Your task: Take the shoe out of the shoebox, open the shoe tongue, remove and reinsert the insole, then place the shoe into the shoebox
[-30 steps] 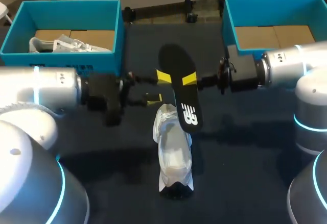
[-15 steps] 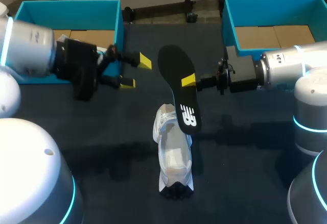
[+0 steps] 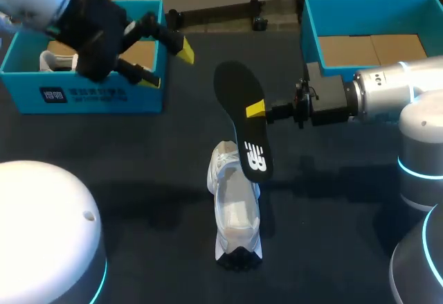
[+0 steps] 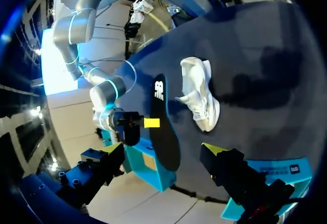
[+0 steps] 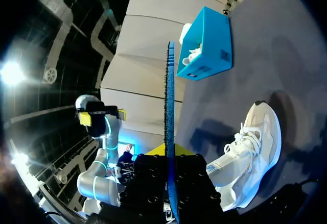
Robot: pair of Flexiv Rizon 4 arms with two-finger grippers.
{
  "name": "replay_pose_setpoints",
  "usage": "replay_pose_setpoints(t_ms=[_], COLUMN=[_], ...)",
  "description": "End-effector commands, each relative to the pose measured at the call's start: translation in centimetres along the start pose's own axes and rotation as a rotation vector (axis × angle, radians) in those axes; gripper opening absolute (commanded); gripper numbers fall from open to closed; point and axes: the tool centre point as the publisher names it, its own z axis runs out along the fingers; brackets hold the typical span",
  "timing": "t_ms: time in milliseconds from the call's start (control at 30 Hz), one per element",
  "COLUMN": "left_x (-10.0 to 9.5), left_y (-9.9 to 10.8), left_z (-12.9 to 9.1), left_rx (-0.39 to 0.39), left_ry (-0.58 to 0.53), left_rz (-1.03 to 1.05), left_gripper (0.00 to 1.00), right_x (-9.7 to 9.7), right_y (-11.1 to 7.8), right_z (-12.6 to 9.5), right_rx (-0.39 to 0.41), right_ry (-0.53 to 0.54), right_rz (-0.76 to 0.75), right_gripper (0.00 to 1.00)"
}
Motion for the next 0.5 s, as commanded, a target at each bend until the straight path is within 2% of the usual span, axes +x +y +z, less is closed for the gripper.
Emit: replay_pose_setpoints(t_ms=[33,267,500], left_x=[-1.2,-2.2,-3.5], left_y=[1.4,2.2,2.1], left_z=[0.8,1.9,2.6], left_rx=[0.188,0.215,0.223], left_ry=[0.307,0.443,0.536], left_rz=[-0.016,-0.044,-0.072], left_gripper=[1.00,1.00,1.00], right_x=[0.0,0.0,0.0], right_y=[0.0,0.0,0.0], right_z=[0.2,0.2,0.2], right_rx=[-0.002,-0.002,-0.002], right_ry=[-0.002,-0.002,-0.002], right_rz=[0.001,0.001,0.001], right_gripper=[0.00,0.00,0.00])
